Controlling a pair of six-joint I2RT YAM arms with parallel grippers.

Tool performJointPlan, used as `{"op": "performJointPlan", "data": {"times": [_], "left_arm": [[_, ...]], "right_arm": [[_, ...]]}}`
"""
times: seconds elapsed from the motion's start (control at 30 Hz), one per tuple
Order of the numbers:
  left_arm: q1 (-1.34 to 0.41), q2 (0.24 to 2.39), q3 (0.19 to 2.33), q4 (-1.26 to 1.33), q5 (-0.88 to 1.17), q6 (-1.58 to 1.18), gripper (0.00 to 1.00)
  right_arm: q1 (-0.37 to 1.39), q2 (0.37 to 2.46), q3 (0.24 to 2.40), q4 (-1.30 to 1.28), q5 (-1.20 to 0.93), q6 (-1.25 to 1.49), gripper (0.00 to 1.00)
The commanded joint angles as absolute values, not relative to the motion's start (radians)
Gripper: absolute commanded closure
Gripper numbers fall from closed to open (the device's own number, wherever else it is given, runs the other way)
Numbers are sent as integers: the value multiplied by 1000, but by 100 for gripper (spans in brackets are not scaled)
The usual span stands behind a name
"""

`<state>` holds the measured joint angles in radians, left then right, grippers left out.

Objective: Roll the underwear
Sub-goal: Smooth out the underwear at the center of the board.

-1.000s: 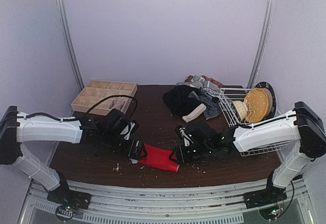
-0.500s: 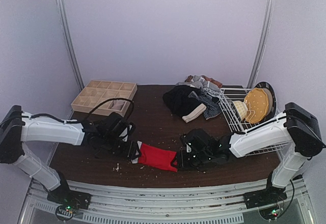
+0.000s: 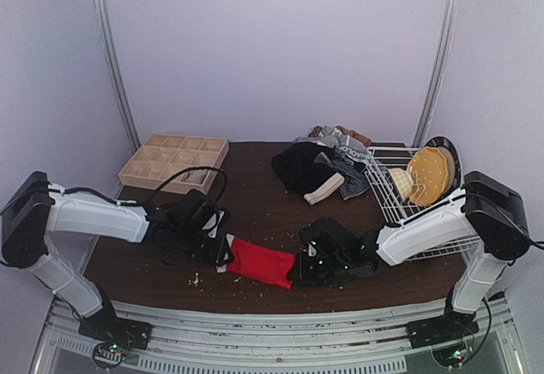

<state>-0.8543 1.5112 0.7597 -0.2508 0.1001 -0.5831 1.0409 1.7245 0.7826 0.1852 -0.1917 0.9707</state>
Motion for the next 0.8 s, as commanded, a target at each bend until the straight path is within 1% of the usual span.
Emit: {"op": "performJointPlan", "data": {"times": [0.0, 0.07, 0.13, 0.2, 0.3, 0.47, 0.5, 0.6, 0.63, 0.67, 0.7, 0.77], "left_arm": [[-837, 1513, 750, -224, 104, -555, 80], [-829, 1508, 748, -237, 95, -546, 85], [-823, 1504, 749, -254, 87, -532, 91], [-815, 1503, 750, -271, 75, -518, 94], [-800, 1510, 756, -288, 71, -503, 96], [-787, 1538, 782, -320, 57, -484, 96], [-787, 1544, 787, -326, 51, -480, 95], [-784, 1559, 805, -353, 36, -471, 86], [-784, 1558, 809, -361, 30, -468, 77], [-784, 1552, 812, -368, 28, -467, 66], [-784, 1542, 817, -372, 27, -465, 56], [-784, 1517, 822, -386, 30, -460, 40]], "right_arm": [[1040, 1725, 758, 191, -179, 983, 96], [1041, 1717, 754, 180, -171, 980, 100], [1039, 1709, 751, 168, -161, 974, 100], [1037, 1702, 747, 158, -153, 966, 100], [1034, 1696, 744, 148, -148, 959, 100], [1030, 1688, 739, 127, -141, 952, 100], [1029, 1687, 740, 122, -140, 951, 100], [1029, 1686, 744, 109, -137, 942, 100], [1029, 1684, 750, 105, -140, 933, 100], [1029, 1681, 758, 97, -150, 926, 100], [1030, 1676, 769, 84, -159, 918, 93], [1029, 1661, 791, 65, -179, 899, 81]]}}
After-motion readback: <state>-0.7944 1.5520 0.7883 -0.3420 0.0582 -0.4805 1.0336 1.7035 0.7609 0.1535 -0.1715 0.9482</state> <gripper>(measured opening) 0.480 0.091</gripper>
